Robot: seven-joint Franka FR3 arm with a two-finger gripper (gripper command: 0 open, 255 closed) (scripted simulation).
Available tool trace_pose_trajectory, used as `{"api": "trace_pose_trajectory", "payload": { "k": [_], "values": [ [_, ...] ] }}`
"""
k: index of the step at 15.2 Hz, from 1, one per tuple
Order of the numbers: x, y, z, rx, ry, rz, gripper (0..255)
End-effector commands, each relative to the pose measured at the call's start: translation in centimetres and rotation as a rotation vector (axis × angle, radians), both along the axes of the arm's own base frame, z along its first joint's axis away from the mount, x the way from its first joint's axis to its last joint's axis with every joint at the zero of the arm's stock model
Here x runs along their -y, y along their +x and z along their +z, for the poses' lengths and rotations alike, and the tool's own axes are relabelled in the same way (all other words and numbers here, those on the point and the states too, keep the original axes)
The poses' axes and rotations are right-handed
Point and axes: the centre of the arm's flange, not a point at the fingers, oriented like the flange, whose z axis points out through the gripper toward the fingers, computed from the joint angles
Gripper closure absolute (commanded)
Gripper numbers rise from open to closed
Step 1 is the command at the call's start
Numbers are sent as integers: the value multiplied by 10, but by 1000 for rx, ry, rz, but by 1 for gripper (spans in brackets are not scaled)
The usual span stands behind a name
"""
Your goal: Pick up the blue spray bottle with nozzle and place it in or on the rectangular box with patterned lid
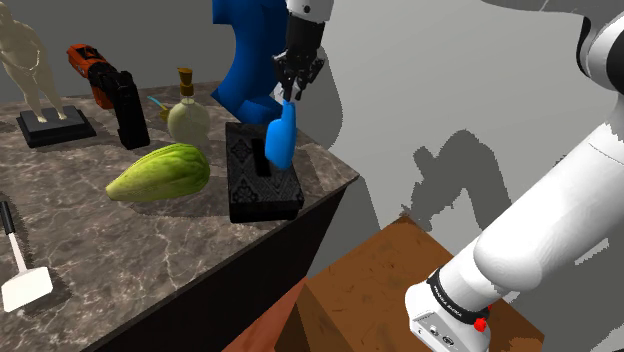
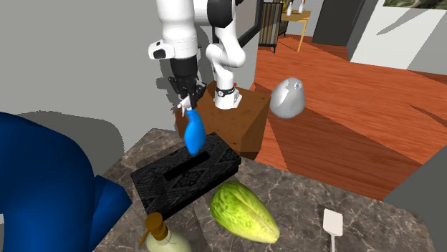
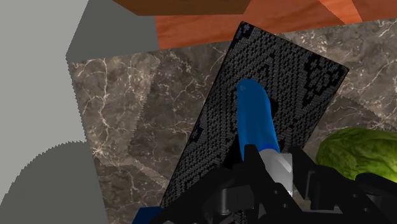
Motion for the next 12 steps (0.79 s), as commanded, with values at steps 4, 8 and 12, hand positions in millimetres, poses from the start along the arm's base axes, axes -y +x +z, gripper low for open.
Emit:
{"api": "trace_pose_trajectory", "payload": {
  "k": [4, 8, 12],
  "values": [
    [1, 1, -17, 1, 0, 0, 255],
    [1, 1, -17, 1, 0, 0, 255],
    [1, 1, -17, 1, 0, 0, 0]
  ]
}}
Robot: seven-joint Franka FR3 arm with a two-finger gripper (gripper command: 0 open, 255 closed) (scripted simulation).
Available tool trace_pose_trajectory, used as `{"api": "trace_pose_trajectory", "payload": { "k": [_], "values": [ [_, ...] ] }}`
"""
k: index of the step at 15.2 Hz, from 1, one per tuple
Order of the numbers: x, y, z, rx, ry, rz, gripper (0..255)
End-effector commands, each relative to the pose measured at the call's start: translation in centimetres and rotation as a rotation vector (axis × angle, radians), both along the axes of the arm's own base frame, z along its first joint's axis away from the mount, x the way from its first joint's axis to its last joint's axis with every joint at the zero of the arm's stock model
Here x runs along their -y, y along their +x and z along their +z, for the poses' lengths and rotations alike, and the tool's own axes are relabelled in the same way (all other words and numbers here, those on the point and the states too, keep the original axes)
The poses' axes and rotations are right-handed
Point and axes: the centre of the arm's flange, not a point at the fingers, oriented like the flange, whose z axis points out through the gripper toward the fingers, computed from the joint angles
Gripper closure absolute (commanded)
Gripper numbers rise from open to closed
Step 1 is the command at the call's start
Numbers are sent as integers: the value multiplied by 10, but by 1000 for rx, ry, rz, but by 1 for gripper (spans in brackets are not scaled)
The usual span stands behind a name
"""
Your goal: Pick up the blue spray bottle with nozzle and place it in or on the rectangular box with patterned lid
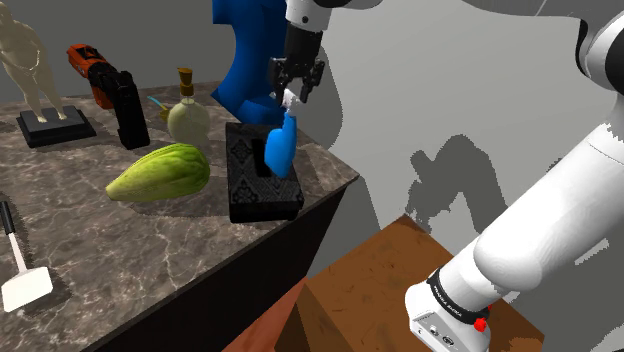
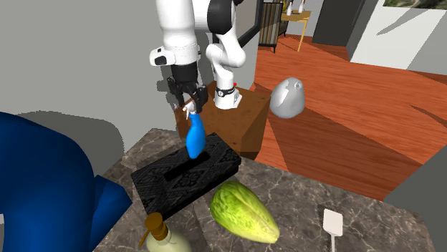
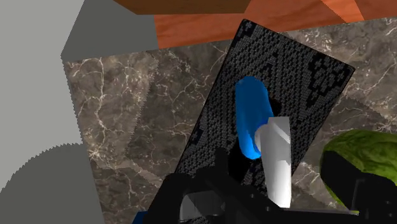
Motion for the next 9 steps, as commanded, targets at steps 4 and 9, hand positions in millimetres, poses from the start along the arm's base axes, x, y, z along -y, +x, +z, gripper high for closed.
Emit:
{"api": "trace_pose_trajectory", "payload": {
  "k": [4, 9],
  "values": [
    [0, 0, 0, 0, 0, 0, 0],
    [0, 0, 50, 0, 0, 0, 0]
  ]
}}
